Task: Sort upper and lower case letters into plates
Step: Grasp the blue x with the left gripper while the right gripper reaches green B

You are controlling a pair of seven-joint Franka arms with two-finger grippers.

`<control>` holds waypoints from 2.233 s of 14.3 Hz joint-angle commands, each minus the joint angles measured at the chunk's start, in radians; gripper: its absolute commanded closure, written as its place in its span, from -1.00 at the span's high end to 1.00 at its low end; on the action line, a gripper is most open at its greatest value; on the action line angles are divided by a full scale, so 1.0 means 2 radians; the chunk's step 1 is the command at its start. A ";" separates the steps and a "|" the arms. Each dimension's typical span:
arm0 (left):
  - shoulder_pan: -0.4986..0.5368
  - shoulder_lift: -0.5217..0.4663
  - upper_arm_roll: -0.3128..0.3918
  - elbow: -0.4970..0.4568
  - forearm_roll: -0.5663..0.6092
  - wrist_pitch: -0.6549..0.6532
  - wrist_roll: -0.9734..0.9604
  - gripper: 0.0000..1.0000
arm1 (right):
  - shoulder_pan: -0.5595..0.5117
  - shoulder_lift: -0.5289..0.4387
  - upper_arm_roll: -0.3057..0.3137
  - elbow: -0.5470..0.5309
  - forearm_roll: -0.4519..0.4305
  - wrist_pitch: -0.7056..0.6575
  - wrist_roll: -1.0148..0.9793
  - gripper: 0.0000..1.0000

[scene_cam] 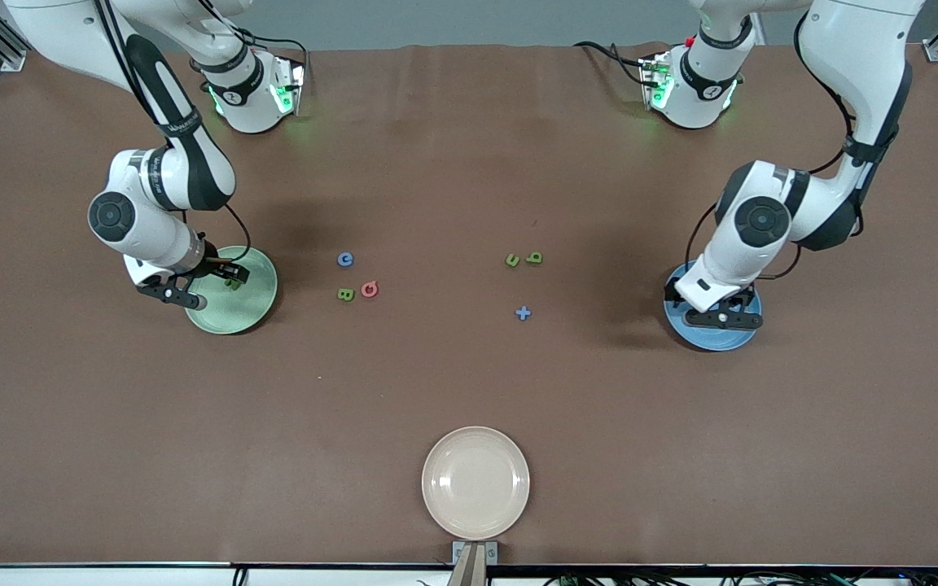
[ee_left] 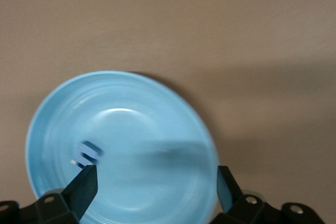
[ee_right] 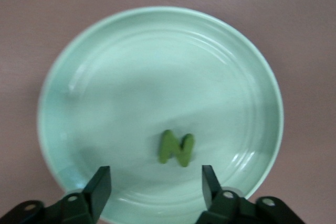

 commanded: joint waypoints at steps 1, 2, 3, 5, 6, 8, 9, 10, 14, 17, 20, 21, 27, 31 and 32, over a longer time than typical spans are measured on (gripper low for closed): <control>-0.006 0.025 -0.051 0.058 0.003 -0.055 -0.105 1.00 | 0.040 -0.011 0.009 0.037 0.007 -0.032 0.031 1.00; -0.011 0.044 -0.065 0.080 0.001 -0.056 -0.159 1.00 | 0.054 -0.008 0.010 0.042 0.007 -0.029 0.032 1.00; -0.020 0.067 -0.075 0.104 0.002 -0.056 -0.226 1.00 | 0.070 -0.001 0.009 0.046 0.016 -0.021 0.032 1.00; -0.055 0.104 -0.079 0.143 0.002 -0.056 -0.323 1.00 | 0.100 0.014 0.009 0.063 0.046 -0.010 0.032 1.00; -0.072 0.124 -0.079 0.165 0.002 -0.056 -0.359 1.00 | 0.111 0.028 0.009 0.073 0.053 -0.005 0.032 1.00; -0.097 0.157 -0.079 0.200 0.002 -0.056 -0.406 1.00 | 0.138 0.058 0.008 0.078 0.060 0.043 0.046 1.00; -0.106 0.170 -0.078 0.213 0.003 -0.056 -0.423 1.00 | 0.150 0.074 0.008 0.078 0.060 0.066 0.068 1.00; -0.119 0.184 -0.076 0.226 0.004 -0.056 -0.445 1.00 | 0.160 0.086 0.008 0.079 0.060 0.084 0.084 1.00; -0.145 0.216 -0.075 0.256 0.005 -0.056 -0.488 1.00 | 0.191 0.117 0.007 0.077 0.060 0.128 0.118 1.00; -0.161 0.228 -0.074 0.256 0.007 -0.056 -0.504 1.00 | 0.194 0.118 0.007 0.074 0.059 0.128 0.118 0.95; -0.169 0.230 -0.068 0.257 0.007 -0.056 -0.504 0.99 | 0.192 0.118 0.005 0.074 0.056 0.129 0.118 0.88; -0.169 0.231 -0.067 0.257 0.007 -0.056 -0.504 0.94 | 0.189 0.118 0.005 0.075 0.056 0.129 0.118 0.86; -0.174 0.234 -0.067 0.262 0.006 -0.055 -0.503 0.34 | 0.179 0.118 0.003 0.081 0.050 0.129 0.112 0.78; -0.175 0.240 -0.067 0.267 0.005 -0.055 -0.503 0.28 | 0.185 0.118 0.003 0.076 0.048 0.129 0.112 0.58; -0.175 0.241 -0.067 0.267 0.005 -0.055 -0.504 0.27 | 0.185 0.118 0.003 0.073 0.048 0.128 0.111 0.52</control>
